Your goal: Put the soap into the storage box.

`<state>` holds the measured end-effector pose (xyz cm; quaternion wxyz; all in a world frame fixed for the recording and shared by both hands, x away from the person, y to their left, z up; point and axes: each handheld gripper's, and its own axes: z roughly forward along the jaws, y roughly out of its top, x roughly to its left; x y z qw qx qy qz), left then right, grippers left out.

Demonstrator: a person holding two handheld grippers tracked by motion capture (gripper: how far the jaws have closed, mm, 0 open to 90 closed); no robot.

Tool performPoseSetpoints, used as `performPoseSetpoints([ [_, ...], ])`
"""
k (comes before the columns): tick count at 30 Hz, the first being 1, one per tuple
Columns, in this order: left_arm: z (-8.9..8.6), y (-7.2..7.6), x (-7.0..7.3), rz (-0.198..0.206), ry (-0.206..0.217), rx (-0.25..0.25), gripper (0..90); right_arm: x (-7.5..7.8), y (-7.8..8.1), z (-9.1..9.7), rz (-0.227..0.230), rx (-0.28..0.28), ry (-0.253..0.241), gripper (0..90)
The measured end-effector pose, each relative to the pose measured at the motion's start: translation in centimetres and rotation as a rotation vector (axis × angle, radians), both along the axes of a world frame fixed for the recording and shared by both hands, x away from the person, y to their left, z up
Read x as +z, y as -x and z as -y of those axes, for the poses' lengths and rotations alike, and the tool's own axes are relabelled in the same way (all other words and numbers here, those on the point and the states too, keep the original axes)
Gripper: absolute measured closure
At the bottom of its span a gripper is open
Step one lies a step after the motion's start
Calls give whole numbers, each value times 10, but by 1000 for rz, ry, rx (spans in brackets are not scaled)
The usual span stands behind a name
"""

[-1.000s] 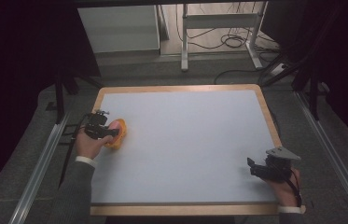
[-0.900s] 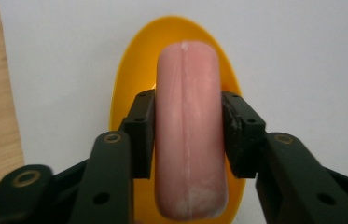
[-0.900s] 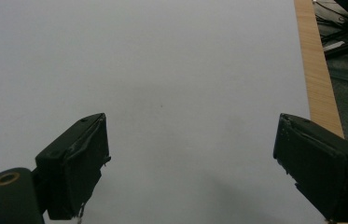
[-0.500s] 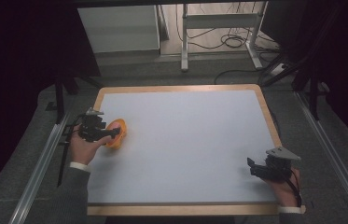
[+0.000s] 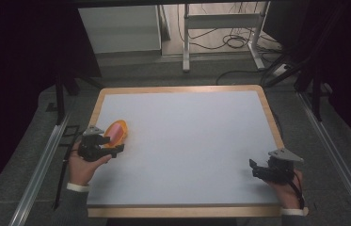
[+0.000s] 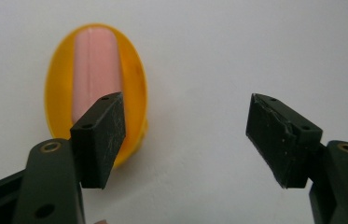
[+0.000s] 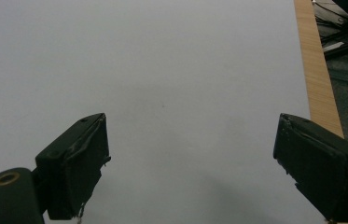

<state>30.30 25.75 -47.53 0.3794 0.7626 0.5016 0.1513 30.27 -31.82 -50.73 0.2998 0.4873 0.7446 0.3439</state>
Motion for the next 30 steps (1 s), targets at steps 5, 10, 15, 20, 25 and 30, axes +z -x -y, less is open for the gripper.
performPoseSetpoints([
  [5,1,14,-13,-10,4,-15,285,0,0,0,-1,0,3,101],
  [10,1,22,-31,-34,4,-9,277,0,0,-1,-1,0,2,102],
  [15,-1,25,-39,-41,-4,14,278,-1,0,-1,-4,0,5,101],
  [20,-2,26,-44,-56,1,11,277,-1,-1,-2,-5,1,8,101],
  [25,-1,25,-45,-57,3,7,275,-1,-1,-4,-1,8,11,102],
  [30,-2,24,-45,-56,1,9,270,0,-2,-5,1,13,5,101],
])
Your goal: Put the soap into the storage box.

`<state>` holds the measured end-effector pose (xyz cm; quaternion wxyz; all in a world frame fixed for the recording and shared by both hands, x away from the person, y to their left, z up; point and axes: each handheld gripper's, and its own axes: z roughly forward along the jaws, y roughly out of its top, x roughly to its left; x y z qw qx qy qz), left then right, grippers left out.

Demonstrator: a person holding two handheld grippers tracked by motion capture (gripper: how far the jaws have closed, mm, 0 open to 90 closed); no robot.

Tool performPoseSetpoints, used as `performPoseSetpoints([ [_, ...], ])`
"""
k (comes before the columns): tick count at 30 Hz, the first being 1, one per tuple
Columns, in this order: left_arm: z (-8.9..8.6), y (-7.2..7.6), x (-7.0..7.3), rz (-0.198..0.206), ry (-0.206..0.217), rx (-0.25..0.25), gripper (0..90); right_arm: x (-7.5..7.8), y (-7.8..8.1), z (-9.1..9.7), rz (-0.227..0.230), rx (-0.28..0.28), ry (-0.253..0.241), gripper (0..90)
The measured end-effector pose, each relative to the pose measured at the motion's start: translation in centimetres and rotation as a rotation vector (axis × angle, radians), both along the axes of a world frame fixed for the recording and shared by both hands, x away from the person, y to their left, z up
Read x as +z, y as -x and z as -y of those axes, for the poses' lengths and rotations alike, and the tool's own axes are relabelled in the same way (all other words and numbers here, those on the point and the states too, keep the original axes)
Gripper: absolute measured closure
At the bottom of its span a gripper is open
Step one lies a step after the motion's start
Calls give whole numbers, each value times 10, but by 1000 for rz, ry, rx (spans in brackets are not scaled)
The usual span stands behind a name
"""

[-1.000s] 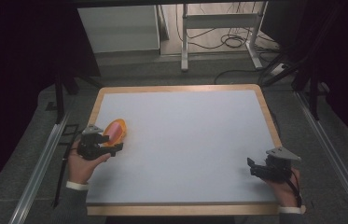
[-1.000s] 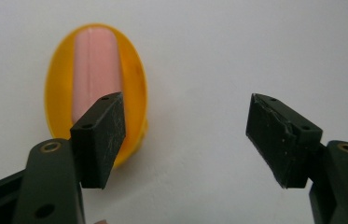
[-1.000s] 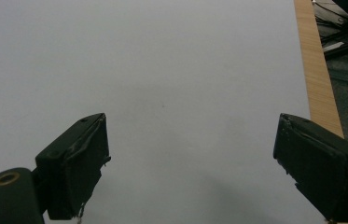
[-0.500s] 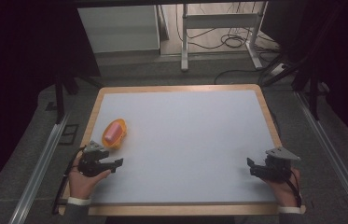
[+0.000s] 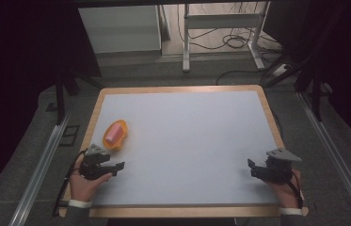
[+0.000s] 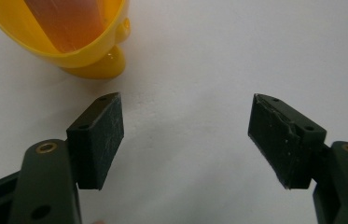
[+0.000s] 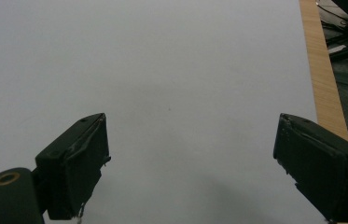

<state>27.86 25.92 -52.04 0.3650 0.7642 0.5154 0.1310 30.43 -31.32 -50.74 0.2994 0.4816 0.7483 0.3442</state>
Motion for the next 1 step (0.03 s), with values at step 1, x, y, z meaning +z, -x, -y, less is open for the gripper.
performPoseSetpoints([
  [1,0,0,0,0,0,2,270,0,0,0,0,0,0,101],
])
